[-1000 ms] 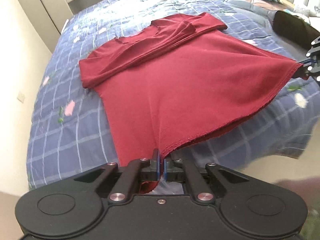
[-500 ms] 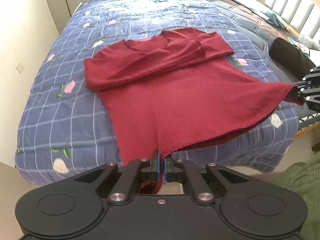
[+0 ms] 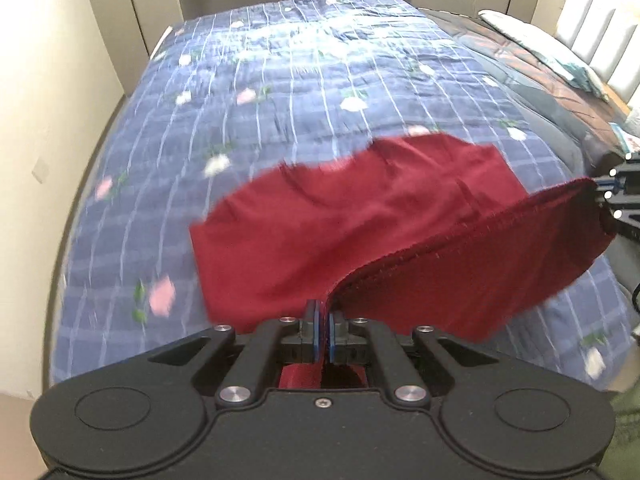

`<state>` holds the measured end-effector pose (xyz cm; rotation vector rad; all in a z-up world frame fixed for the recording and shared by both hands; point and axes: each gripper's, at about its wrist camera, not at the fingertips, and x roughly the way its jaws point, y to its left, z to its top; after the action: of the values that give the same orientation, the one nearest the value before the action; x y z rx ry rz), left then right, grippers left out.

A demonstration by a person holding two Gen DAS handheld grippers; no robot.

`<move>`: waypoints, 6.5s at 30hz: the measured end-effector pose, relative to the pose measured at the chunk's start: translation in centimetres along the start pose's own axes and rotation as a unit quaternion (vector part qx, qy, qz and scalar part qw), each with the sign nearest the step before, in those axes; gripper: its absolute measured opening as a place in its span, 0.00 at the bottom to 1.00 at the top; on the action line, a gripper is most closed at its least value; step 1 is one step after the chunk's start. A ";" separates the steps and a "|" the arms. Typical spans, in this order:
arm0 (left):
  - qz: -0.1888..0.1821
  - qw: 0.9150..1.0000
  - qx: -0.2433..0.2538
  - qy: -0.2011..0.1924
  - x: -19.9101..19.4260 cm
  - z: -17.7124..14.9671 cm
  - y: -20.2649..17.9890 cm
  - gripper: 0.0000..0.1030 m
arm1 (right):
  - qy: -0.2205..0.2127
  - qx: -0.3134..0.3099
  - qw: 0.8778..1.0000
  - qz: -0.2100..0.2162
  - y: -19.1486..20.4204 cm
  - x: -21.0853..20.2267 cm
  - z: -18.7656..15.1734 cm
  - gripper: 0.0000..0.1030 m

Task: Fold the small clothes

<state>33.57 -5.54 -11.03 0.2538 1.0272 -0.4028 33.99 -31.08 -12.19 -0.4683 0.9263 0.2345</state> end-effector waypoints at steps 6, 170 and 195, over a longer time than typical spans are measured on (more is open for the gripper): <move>0.031 0.999 0.018 0.010 4.6 7.8 2.1 0.04 | -0.007 -0.049 0.999 0.010 -3.7 6.7 5.2 0.04; -0.003 0.915 -0.388 -0.112 16.9 -9.7 13.2 0.16 | -0.081 0.138 0.987 -0.018 9.8 16.7 -2.9 1.00; -0.005 0.893 -0.446 -0.050 15.3 -11.2 14.6 0.21 | -0.087 0.124 0.988 -0.016 9.8 17.2 -3.7 1.00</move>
<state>38.26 8.75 -29.64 -0.5962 1.0150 0.0776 37.66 -24.36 -30.84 -0.2274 0.7636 0.1265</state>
